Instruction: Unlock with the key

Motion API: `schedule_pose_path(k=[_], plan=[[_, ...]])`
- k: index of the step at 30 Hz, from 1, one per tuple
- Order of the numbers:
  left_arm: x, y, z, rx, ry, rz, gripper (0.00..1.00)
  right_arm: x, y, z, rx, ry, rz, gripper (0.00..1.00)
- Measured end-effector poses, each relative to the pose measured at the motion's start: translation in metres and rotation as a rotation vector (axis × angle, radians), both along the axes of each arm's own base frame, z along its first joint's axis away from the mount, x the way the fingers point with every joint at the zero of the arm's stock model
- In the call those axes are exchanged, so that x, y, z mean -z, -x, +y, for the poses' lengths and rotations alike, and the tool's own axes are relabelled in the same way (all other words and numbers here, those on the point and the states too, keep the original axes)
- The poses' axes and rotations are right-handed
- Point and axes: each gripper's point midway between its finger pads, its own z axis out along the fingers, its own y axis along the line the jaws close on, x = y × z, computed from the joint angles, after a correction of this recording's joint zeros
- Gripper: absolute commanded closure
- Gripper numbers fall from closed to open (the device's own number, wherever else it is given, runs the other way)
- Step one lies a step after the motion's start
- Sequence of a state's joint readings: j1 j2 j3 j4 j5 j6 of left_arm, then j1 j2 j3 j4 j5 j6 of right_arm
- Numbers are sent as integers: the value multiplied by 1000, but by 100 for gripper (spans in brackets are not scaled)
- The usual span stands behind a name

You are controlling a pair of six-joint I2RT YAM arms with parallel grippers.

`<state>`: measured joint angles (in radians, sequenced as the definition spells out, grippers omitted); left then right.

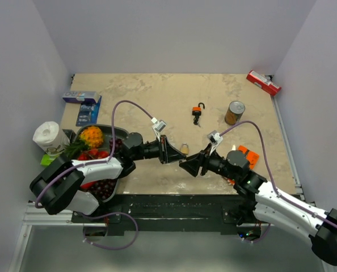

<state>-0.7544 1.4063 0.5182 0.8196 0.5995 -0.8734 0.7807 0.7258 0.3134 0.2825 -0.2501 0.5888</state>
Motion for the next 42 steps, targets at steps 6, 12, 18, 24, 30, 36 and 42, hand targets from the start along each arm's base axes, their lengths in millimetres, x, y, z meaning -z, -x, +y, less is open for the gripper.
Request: schedule_pose_path(k=[6,12,18,24,30,36,42], plan=[[-2,14,2,64,31,-16,100,-10,3,3,-28,-66,-8,50],[-9,19,2,84,64,-27,100,-4,8,7,-58,-78,19,55],[-16,19,2,89,90,-45,100,-5,10,8,-65,-97,21,59],[-19,19,2,90,99,-46,100,-10,12,10,-81,-128,20,66],[-22,20,2,95,109,-56,100,-10,13,11,-85,-153,20,73],[-24,21,1,100,120,-61,100,-14,14,11,-92,-174,16,76],[-25,21,1,105,128,-59,100,-16,14,12,-94,-181,13,74]])
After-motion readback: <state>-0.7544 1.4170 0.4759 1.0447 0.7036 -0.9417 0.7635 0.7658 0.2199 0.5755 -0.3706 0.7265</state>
